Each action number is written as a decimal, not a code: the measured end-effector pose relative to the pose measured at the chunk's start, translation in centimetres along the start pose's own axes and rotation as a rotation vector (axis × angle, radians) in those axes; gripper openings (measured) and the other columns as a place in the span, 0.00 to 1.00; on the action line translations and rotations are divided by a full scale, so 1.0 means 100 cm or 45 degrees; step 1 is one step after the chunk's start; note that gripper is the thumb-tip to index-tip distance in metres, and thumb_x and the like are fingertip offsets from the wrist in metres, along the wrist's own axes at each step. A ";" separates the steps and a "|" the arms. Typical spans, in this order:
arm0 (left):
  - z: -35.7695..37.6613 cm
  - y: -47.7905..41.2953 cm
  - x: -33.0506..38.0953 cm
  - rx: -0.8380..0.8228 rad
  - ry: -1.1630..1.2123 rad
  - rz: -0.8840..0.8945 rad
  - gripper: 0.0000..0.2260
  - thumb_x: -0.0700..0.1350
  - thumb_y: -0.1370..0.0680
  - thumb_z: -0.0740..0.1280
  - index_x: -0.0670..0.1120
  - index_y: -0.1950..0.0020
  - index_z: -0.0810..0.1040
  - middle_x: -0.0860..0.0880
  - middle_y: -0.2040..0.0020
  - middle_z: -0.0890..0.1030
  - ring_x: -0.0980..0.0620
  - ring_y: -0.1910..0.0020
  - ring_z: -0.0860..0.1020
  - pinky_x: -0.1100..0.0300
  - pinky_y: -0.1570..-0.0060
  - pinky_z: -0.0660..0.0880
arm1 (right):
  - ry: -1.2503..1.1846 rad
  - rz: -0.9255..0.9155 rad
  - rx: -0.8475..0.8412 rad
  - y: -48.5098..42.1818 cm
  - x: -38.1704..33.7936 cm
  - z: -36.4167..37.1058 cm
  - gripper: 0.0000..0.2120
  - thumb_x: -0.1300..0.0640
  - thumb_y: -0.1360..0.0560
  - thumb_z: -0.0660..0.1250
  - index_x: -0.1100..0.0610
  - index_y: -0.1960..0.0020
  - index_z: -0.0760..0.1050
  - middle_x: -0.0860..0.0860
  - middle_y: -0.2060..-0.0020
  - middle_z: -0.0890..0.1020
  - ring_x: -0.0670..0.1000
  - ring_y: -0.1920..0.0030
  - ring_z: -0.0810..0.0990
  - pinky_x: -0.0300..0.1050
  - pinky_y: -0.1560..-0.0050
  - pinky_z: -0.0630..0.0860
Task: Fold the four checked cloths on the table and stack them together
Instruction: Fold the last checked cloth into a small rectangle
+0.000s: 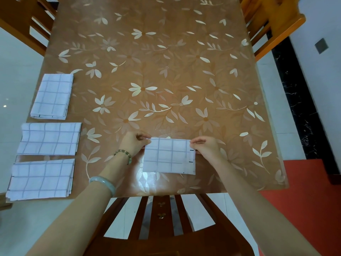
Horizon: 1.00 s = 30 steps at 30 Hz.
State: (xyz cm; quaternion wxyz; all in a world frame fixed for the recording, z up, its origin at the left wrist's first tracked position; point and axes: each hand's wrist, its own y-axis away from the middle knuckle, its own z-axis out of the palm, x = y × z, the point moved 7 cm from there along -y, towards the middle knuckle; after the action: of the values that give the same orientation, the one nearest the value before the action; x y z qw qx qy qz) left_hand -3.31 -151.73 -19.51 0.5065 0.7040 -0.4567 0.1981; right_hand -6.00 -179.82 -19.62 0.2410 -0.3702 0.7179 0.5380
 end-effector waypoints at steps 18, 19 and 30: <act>0.002 0.000 0.002 0.289 -0.281 0.126 0.06 0.42 0.28 0.72 0.46 0.52 0.79 0.54 0.64 0.78 0.50 0.58 0.77 0.65 0.60 0.69 | 0.463 -0.308 0.176 0.003 -0.008 0.008 0.04 0.62 0.27 0.68 0.56 0.55 0.80 0.49 0.65 0.78 0.44 0.65 0.74 0.33 0.65 0.70; 0.005 0.000 0.003 0.287 -0.351 0.178 0.08 0.41 0.27 0.71 0.45 0.50 0.78 0.52 0.60 0.78 0.49 0.57 0.77 0.60 0.58 0.71 | 0.497 -0.353 0.197 0.004 -0.010 0.008 0.03 0.62 0.27 0.69 0.56 0.55 0.80 0.50 0.65 0.78 0.44 0.65 0.73 0.34 0.64 0.69; 0.064 0.033 0.023 -0.040 -1.304 1.352 0.18 0.46 0.23 0.60 0.34 0.43 0.77 0.38 0.46 0.79 0.40 0.49 0.79 0.48 0.50 0.78 | 0.987 -0.834 0.431 0.030 -0.039 0.040 0.12 0.66 0.30 0.68 0.60 0.48 0.79 0.55 0.52 0.77 0.56 0.53 0.77 0.45 0.56 0.74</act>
State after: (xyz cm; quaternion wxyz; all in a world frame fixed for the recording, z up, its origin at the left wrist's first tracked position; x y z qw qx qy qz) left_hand -6.06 -158.69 -18.64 0.0759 0.3851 -0.9180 0.0566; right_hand -6.13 -174.53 -16.15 0.1697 -0.7025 0.6778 0.1352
